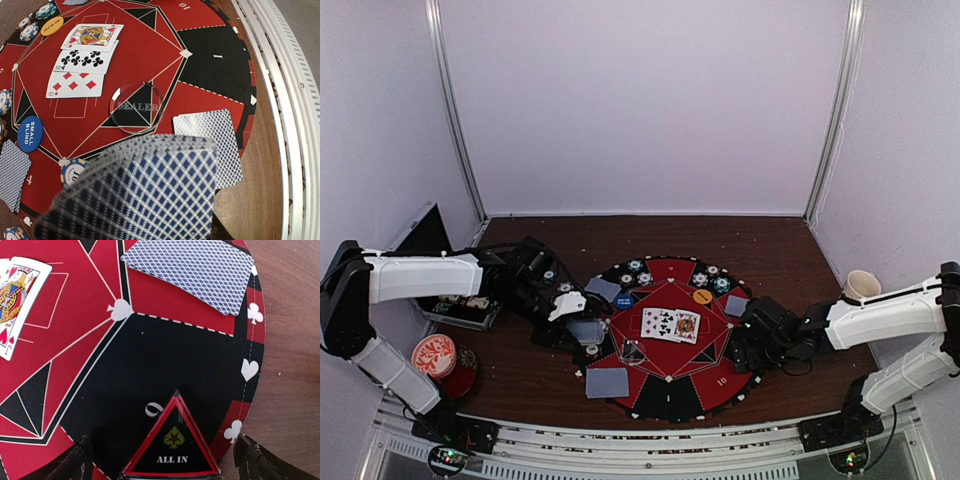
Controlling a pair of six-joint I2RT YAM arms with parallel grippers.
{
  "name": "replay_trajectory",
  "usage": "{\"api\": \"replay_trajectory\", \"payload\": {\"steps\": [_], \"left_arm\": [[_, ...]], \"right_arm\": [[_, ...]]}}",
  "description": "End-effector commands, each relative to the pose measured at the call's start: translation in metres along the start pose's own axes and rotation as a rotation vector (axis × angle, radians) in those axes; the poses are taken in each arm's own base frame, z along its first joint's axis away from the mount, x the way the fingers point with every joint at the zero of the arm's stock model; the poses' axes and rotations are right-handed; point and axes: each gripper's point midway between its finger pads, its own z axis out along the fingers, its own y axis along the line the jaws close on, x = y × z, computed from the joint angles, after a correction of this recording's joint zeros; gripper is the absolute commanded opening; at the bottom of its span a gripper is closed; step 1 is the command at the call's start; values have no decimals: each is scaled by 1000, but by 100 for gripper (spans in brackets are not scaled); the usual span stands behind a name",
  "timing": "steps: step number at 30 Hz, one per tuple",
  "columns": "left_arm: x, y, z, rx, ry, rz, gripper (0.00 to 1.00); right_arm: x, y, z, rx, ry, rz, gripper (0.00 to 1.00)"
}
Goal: Distribute texas hold em gaming equipment
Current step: Move the all-in button to the small blind area.
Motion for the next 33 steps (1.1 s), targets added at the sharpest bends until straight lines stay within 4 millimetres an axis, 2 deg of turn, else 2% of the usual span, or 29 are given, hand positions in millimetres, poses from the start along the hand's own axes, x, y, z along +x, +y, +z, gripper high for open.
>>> {"api": "replay_trajectory", "payload": {"steps": [1, 8, 16, 20, 27, 33], "left_arm": [[-10, -3, -5, 4, -34, 31, 39], [-11, -3, -6, 3, -36, 32, 39], [-10, -3, -5, 5, -33, 28, 39], [-10, -3, -5, 3, -35, 28, 39], [-10, -3, -5, 5, -34, 29, 39], [-10, -3, -4, 6, -33, 28, 39]], "right_arm": [[8, -2, -7, 3, 7, 38, 100], [17, 3, -9, 0, 17, 21, 98], [22, 5, -12, 6, 20, 6, 87], [17, 1, -11, 45, 1, 9, 85], [0, 6, -10, 85, -42, 2, 89], [-3, 4, -9, 98, -45, -4, 88]]}}
